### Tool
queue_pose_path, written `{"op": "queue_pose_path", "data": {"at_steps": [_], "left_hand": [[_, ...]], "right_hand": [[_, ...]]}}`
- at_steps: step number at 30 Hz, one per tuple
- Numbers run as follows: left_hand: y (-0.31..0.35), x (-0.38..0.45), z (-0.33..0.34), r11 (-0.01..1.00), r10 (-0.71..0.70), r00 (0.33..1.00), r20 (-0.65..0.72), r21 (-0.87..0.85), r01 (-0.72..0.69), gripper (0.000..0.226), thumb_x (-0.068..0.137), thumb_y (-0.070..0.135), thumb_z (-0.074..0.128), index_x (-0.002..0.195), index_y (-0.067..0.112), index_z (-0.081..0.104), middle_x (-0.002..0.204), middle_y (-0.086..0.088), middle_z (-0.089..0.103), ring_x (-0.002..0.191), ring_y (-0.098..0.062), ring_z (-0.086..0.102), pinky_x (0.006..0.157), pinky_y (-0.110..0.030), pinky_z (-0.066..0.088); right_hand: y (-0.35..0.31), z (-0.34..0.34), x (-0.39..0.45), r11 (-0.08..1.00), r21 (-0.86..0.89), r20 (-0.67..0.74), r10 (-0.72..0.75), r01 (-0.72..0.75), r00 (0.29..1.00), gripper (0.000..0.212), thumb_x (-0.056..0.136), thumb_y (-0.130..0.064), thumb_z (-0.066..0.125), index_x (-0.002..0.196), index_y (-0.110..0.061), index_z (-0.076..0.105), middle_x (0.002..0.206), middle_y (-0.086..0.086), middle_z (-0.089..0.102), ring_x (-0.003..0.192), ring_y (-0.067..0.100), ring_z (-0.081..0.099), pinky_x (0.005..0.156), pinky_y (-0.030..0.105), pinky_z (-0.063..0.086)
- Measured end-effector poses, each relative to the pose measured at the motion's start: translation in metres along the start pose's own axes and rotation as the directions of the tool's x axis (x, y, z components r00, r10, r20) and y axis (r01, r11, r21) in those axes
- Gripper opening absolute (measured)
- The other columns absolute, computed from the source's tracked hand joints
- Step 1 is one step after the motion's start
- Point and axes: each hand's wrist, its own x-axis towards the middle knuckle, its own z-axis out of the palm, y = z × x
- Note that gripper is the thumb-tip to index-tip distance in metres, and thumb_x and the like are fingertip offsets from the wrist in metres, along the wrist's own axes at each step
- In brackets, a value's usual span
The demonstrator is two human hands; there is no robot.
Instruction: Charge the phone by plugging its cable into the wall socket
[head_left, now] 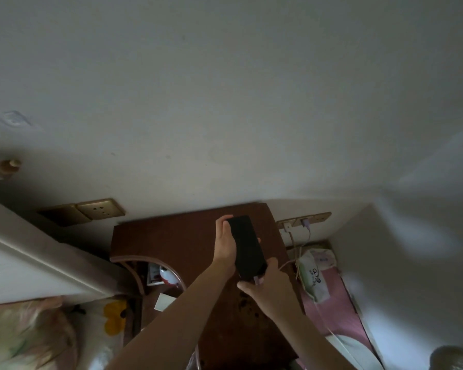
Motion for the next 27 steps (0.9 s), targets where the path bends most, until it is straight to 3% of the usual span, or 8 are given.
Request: {"op": "queue_pose_path", "data": {"at_steps": [6,8,10,12,15,18,23,27], "left_hand": [[-0.035,0.022,-0.002,0.98,-0.011,0.996,-0.09,0.198,0.028,0.027,0.106,0.039,0.026,0.106,0.044,0.053,0.117,-0.015,0.056,0.103,-0.042,0.062,0.085,-0.056,0.057],[-0.039,0.031,-0.004,0.947,-0.006,0.995,-0.095,0.318,0.036,0.029,0.106,0.037,0.025,0.106,0.039,0.054,0.108,-0.011,0.06,0.091,-0.031,0.063,0.07,-0.04,0.055],[-0.042,0.041,-0.005,0.871,0.048,0.998,-0.043,0.491,-0.021,0.033,0.106,0.034,0.025,0.106,0.033,0.058,0.097,-0.005,0.061,0.077,-0.019,0.058,0.06,-0.028,0.046],[-0.045,0.049,-0.005,0.733,0.179,0.983,0.052,0.66,-0.168,0.034,0.106,0.027,0.027,0.111,0.025,0.061,0.1,0.004,0.055,0.087,-0.015,0.054,0.066,-0.018,0.04],[-0.049,0.055,-0.005,0.48,0.293,0.945,0.147,0.832,-0.278,0.038,0.105,0.028,0.026,0.12,0.025,0.06,0.112,0.01,0.037,0.103,-0.015,0.038,0.086,-0.03,0.03],[-0.051,0.057,-0.008,0.366,0.276,0.948,0.155,0.895,-0.253,0.039,0.103,0.035,0.023,0.123,0.033,0.056,0.119,0.012,0.034,0.104,-0.016,0.031,0.089,-0.036,0.024],[-0.048,0.053,-0.011,0.331,0.232,0.96,0.159,0.915,-0.231,0.044,0.103,0.037,0.022,0.136,0.034,0.051,0.134,0.008,0.039,0.117,-0.022,0.034,0.092,-0.037,0.024],[-0.034,0.047,-0.009,0.307,0.13,0.978,0.163,0.931,-0.196,0.047,0.103,0.039,0.024,0.149,0.035,0.037,0.148,0.007,0.036,0.131,-0.026,0.031,0.104,-0.044,0.026]], "right_hand": [[0.02,0.036,0.015,0.968,-0.25,-0.207,-0.018,-0.035,0.978,0.074,0.07,-0.062,0.074,0.121,-0.019,0.043,0.115,-0.003,0.051,0.107,0.014,0.055,0.078,0.029,0.058],[0.028,0.044,0.018,0.955,-0.289,-0.261,-0.02,-0.058,0.965,0.075,0.067,-0.066,0.073,0.119,-0.019,0.047,0.115,-0.002,0.051,0.111,0.016,0.052,0.083,0.03,0.056],[0.038,0.05,0.021,0.955,-0.28,-0.298,0.012,-0.1,0.955,0.076,0.064,-0.066,0.075,0.117,-0.019,0.048,0.114,0.0,0.052,0.112,0.02,0.052,0.085,0.033,0.055],[0.046,0.054,0.022,0.957,-0.266,-0.325,0.026,-0.118,0.945,0.078,0.062,-0.066,0.077,0.115,-0.017,0.048,0.113,0.002,0.052,0.111,0.022,0.053,0.086,0.035,0.054],[0.049,0.058,0.024,0.951,-0.285,-0.341,0.019,-0.123,0.94,0.082,0.061,-0.07,0.076,0.115,-0.014,0.049,0.114,0.005,0.052,0.109,0.024,0.053,0.085,0.037,0.054],[0.047,0.061,0.025,0.944,-0.301,-0.361,0.017,-0.133,0.933,0.084,0.062,-0.069,0.076,0.117,-0.012,0.049,0.118,0.008,0.053,0.11,0.025,0.054,0.085,0.036,0.054],[0.039,0.061,0.026,0.938,-0.292,-0.351,0.076,-0.186,0.933,0.089,0.061,-0.066,0.079,0.123,-0.012,0.046,0.124,0.01,0.053,0.113,0.026,0.055,0.088,0.035,0.053],[0.026,0.048,0.03,0.925,-0.295,-0.262,0.163,-0.24,0.951,0.088,0.066,-0.059,0.081,0.13,-0.012,0.04,0.132,0.009,0.048,0.124,0.027,0.049,0.095,0.039,0.05]]}}
